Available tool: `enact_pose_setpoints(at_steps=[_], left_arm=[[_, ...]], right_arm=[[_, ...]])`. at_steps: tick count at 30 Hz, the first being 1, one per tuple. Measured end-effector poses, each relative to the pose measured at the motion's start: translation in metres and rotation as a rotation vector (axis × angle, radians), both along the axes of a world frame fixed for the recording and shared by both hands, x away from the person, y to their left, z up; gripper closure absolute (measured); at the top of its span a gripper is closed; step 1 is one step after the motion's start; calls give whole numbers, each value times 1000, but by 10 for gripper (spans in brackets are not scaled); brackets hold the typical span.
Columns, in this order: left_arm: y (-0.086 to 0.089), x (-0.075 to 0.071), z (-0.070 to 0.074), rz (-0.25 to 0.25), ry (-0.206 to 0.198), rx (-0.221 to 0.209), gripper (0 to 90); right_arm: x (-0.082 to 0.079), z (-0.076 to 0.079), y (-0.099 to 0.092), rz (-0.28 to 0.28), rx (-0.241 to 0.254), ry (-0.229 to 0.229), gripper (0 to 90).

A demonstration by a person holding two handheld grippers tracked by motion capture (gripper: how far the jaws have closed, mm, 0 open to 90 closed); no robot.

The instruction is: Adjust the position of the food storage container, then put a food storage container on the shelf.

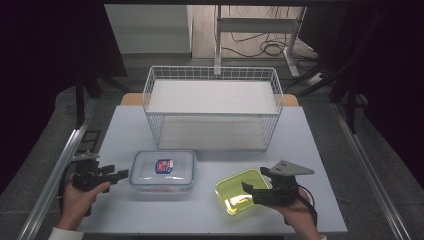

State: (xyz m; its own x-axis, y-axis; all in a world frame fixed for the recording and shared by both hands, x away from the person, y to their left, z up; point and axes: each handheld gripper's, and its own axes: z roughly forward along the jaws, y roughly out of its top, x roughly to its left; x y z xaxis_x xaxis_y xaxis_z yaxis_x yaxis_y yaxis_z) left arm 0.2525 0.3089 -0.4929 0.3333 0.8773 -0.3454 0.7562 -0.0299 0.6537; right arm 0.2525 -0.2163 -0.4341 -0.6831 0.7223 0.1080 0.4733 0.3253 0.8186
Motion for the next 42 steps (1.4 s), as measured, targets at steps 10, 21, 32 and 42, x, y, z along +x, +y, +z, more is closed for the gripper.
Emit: enact_pose_setpoints(at_steps=[10,21,32,42], left_arm=[[-9,-8,14,-71,-16,-19,256],[-12,-16,27,-45,-36,-102,173],[-23,11,14,-50,40,-108,148],[-23,36,-9,-78,139,-168,146]], right_arm=[[10,-10,19,22,-16,99,186],[8,1,38,42,49,99,188],[15,-6,57,103,69,140,186],[17,-3,71,128,64,120,189]])
